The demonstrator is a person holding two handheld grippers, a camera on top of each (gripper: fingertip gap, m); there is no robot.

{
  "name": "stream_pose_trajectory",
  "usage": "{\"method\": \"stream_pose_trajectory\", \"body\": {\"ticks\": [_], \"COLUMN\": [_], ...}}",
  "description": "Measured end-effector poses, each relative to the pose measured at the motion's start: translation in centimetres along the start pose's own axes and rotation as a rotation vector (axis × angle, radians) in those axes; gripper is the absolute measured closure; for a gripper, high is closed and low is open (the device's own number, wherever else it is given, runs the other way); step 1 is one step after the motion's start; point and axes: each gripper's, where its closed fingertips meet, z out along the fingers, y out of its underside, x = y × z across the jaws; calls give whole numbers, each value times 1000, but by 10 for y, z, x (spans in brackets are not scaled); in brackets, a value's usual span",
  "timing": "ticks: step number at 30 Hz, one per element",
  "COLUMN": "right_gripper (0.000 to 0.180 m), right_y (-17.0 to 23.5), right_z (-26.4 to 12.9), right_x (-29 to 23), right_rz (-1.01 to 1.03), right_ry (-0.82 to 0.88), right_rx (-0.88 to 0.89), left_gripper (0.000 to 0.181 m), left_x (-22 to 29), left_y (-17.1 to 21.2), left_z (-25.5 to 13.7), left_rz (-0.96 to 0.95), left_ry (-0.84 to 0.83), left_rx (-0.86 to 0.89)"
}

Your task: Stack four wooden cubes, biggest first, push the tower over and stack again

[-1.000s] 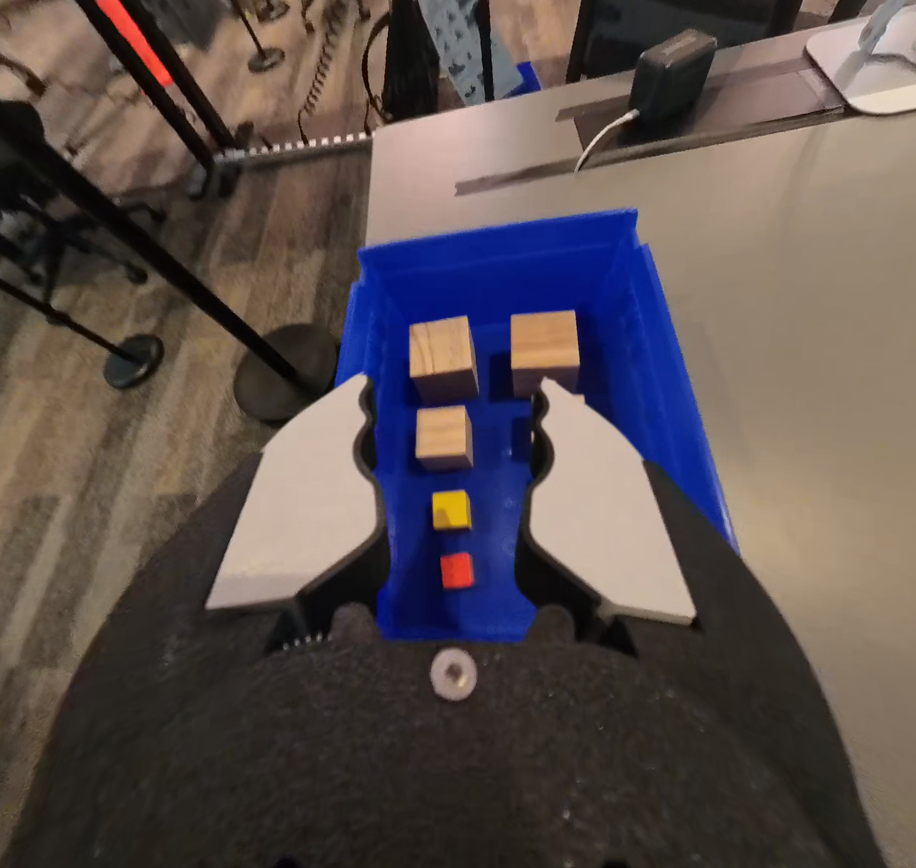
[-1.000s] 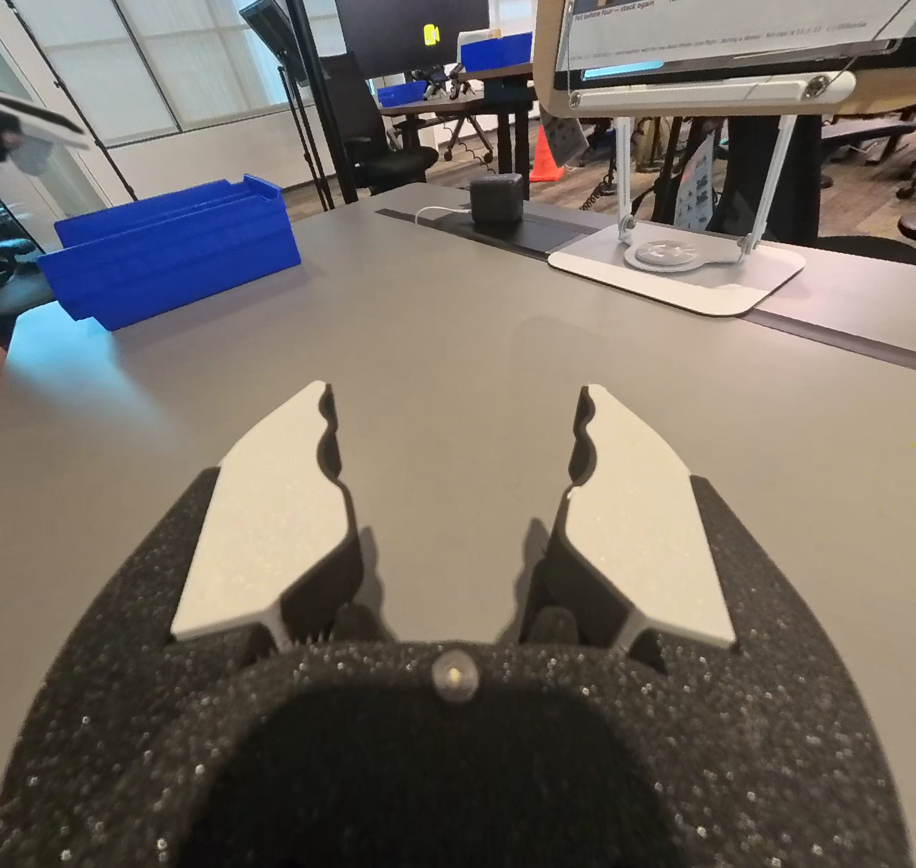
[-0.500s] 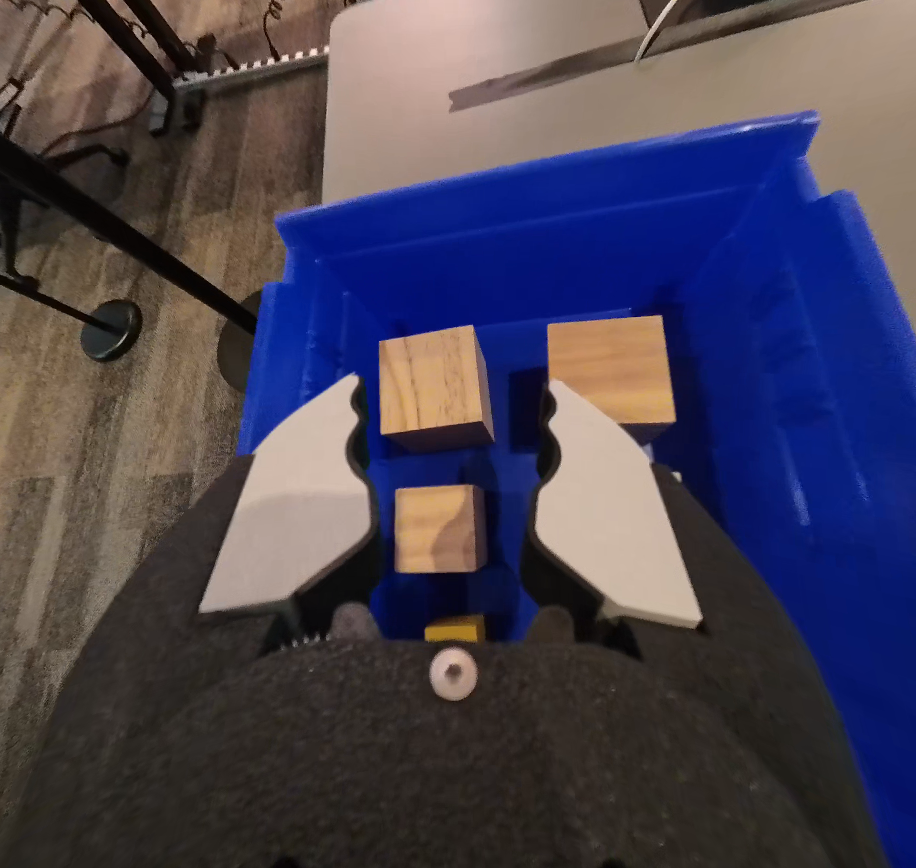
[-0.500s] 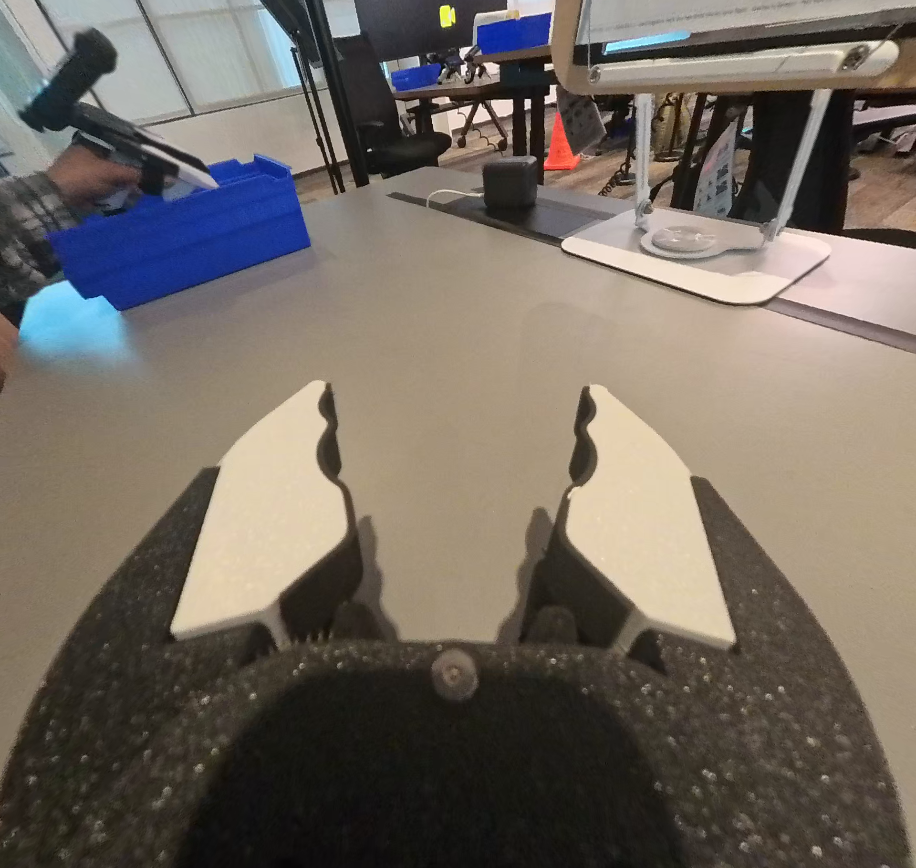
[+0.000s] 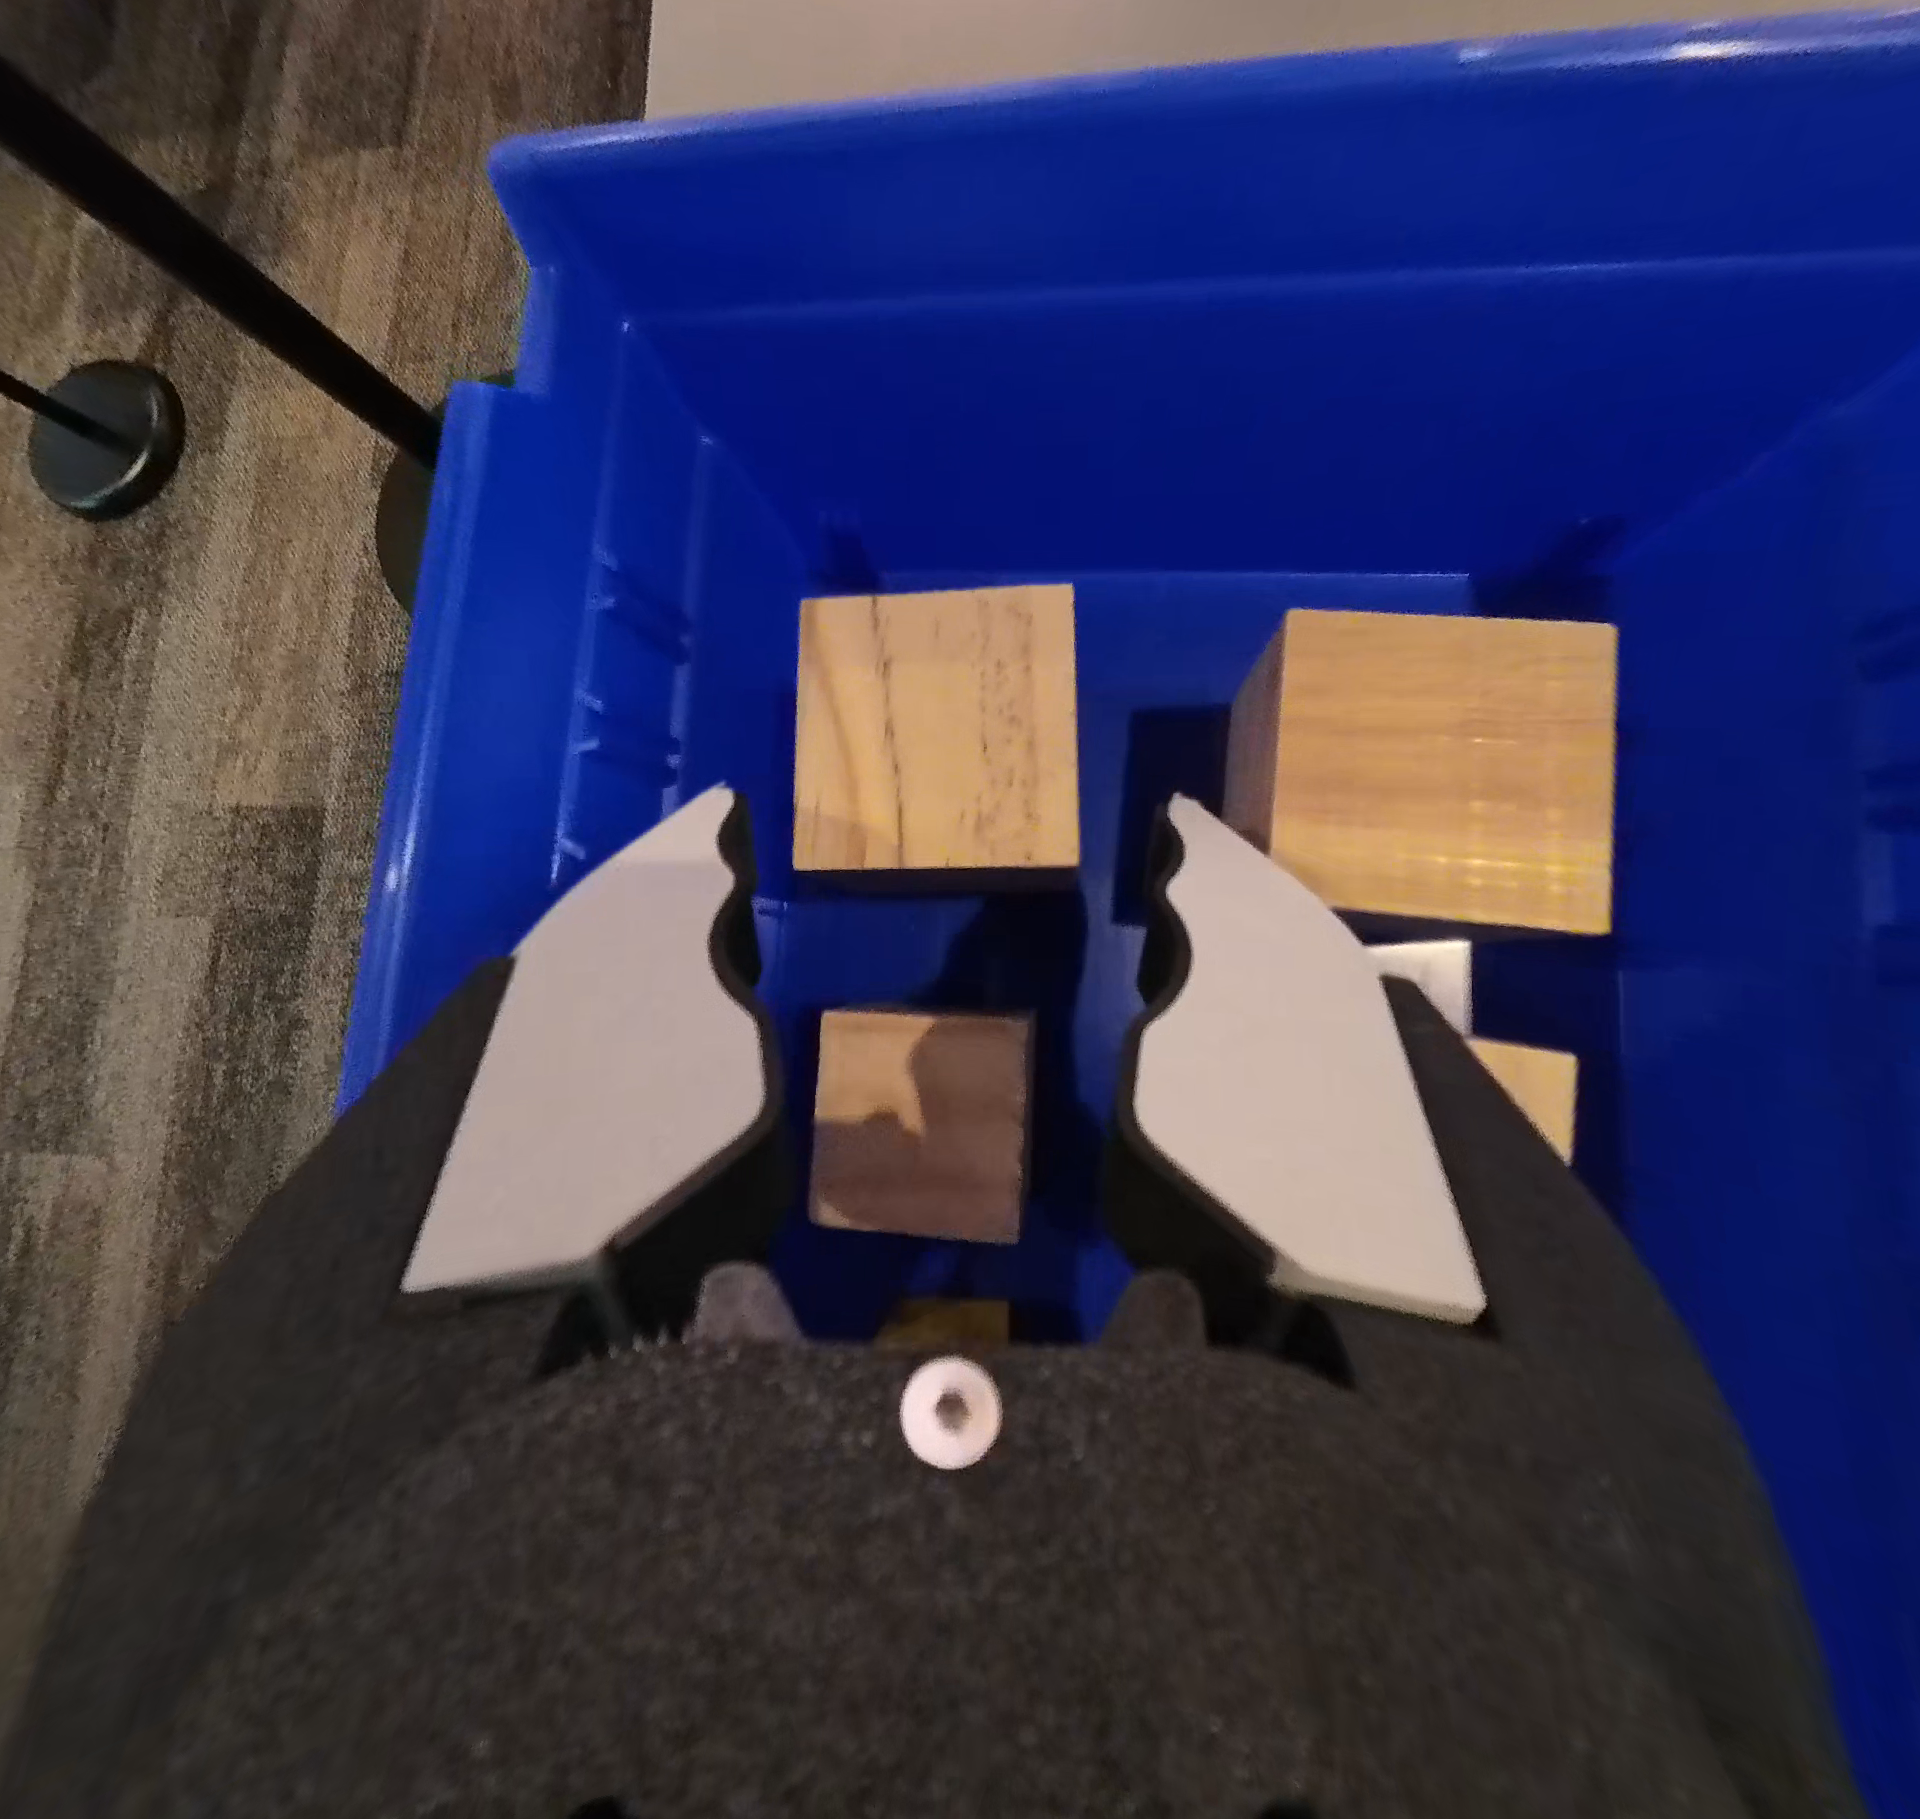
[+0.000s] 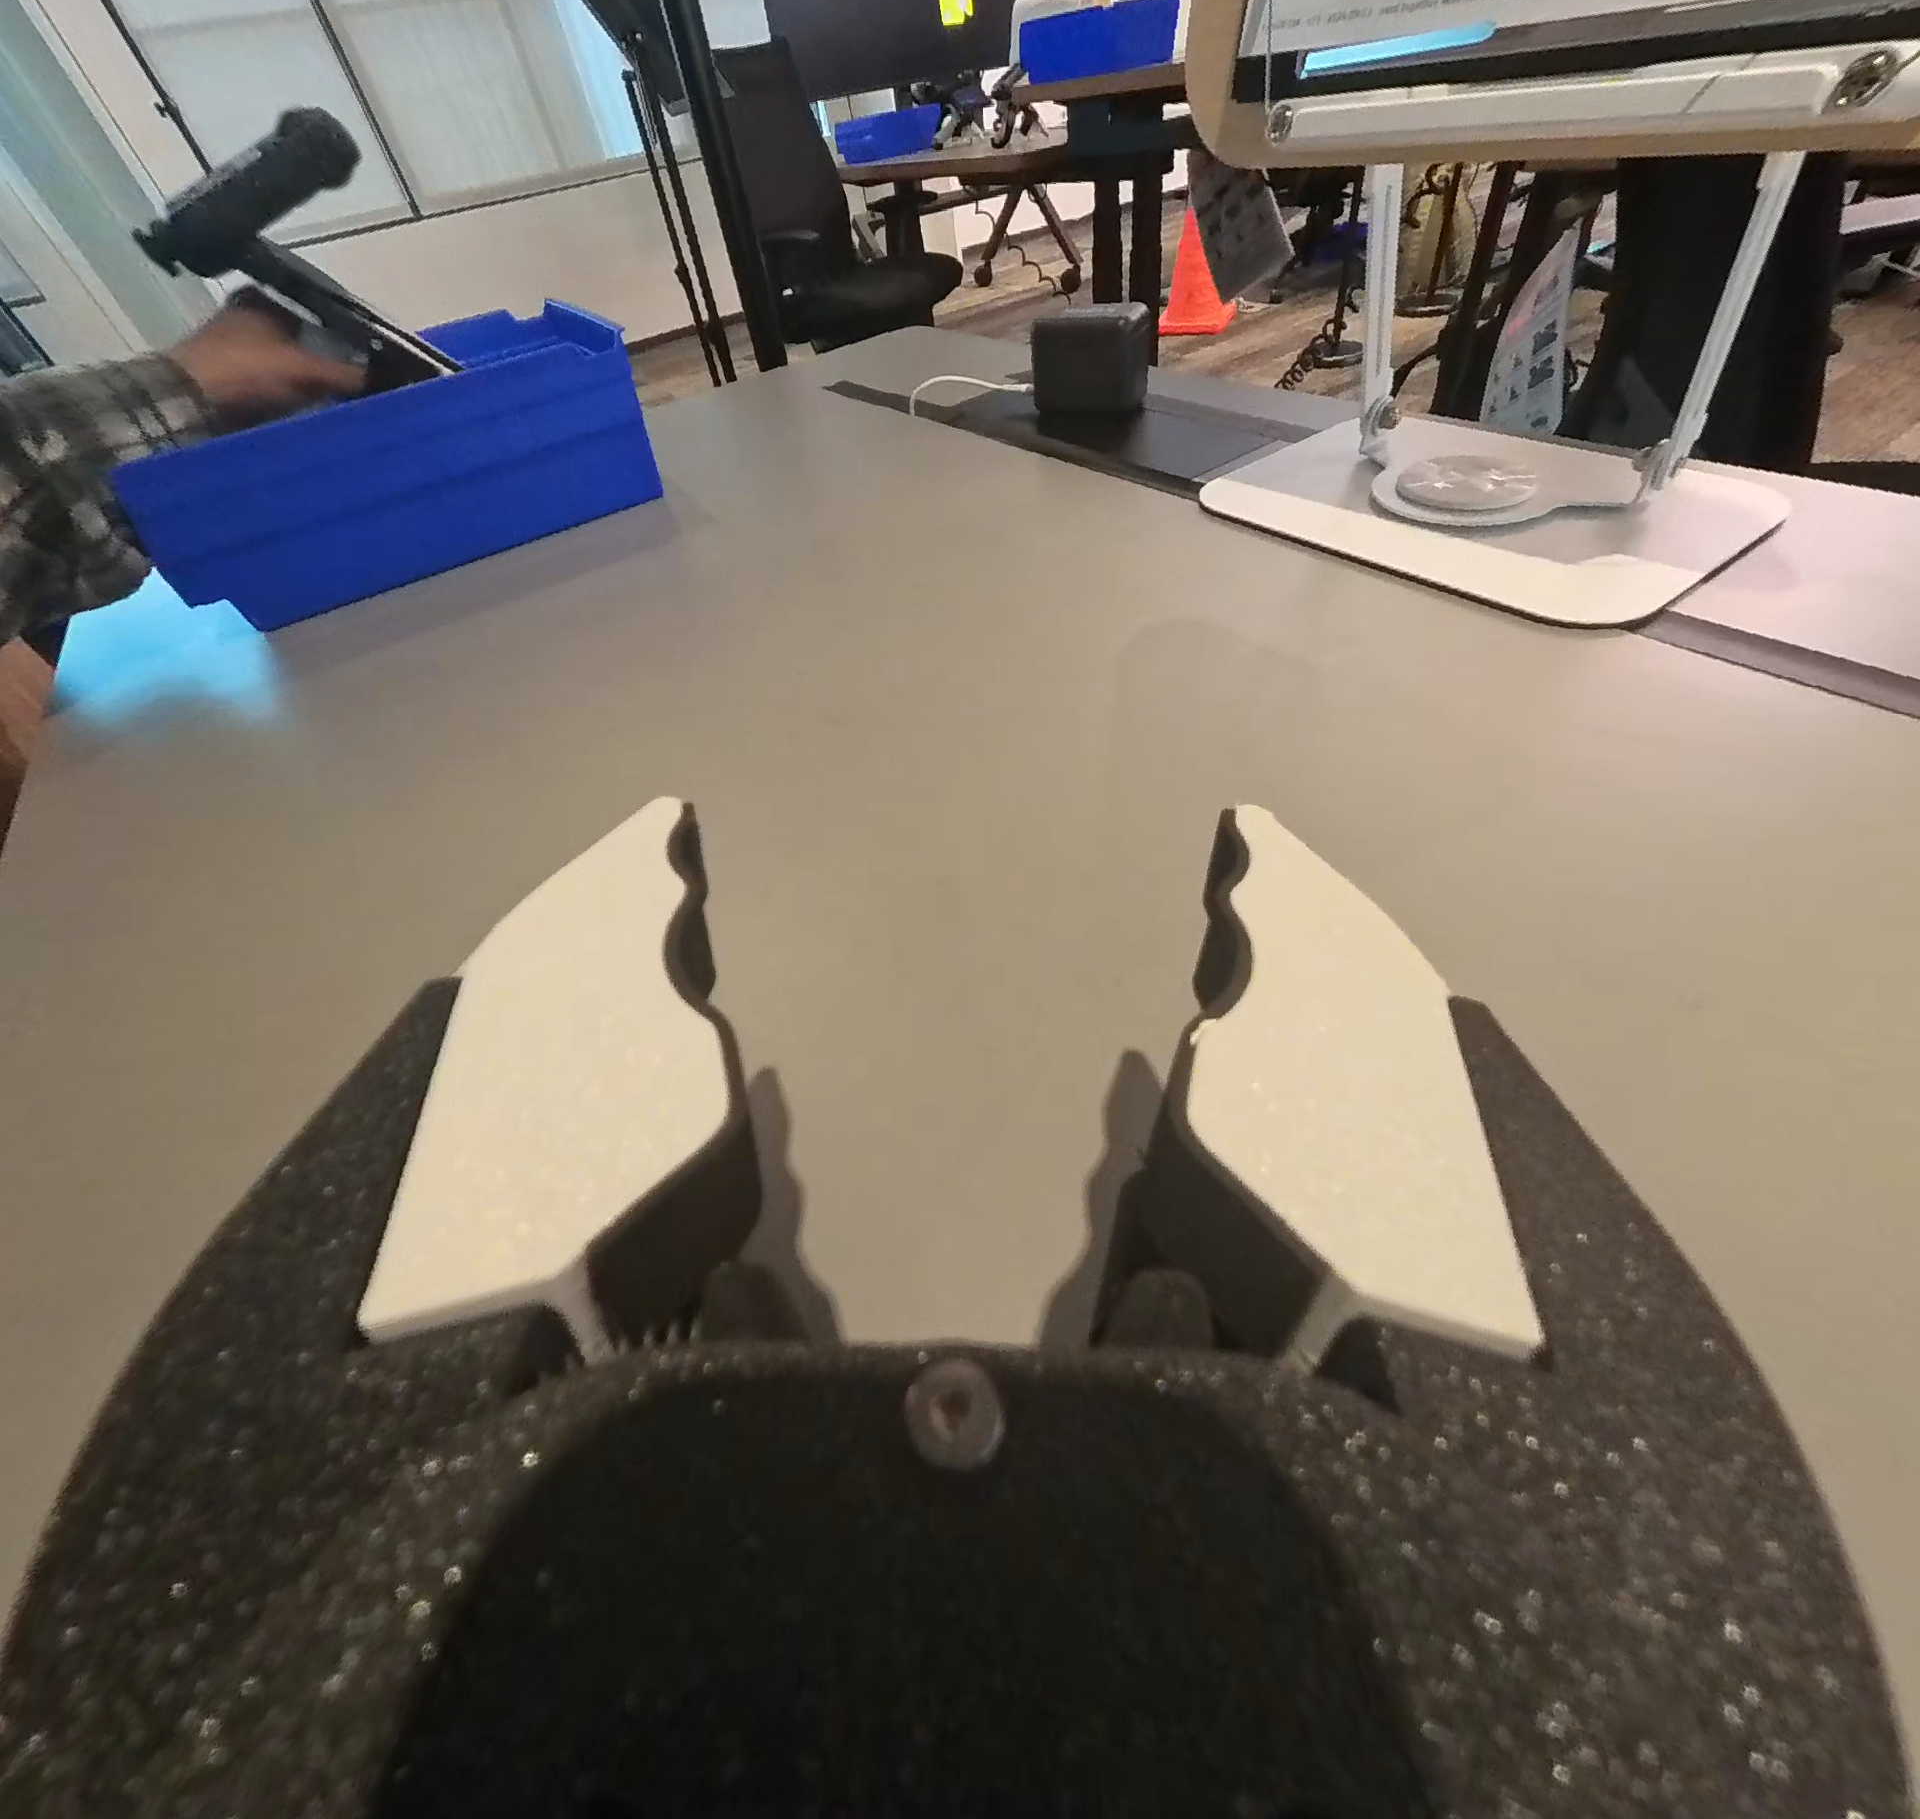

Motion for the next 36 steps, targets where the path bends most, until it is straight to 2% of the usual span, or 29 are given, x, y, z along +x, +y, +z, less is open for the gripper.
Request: {"method": "stream_pose_trajectory", "body": {"ticks": [7, 14, 21, 26, 32, 36], "right_gripper": [88, 88, 89, 89, 89, 89], "right_y": [0, 0, -1, -2, -3, -4], "right_z": [0, 0, 0, 0, -1, -2], "right_x": [0, -1, -1, -2, -1, -1], "right_rz": [1, 4, 8, 5, 9, 6], "right_ry": [-3, -4, -5, -8, -8, -8], "right_rx": [-1, 2, 9, 10, 20, 21], "left_gripper": [108, 119, 121, 121, 121, 121], "left_x": [0, -1, -4, -12, -13, 26], "left_y": [5, 10, 5, -12, -51, -91], "left_z": [11, 23, 20, -6, -67, -118], "left_rz": [-32, -36, -96, -49, 38, 143], "left_ry": [22, 24, 49, 13, -13, 58], "left_rx": [-65, -129, -104, -26, 81, 198]}}
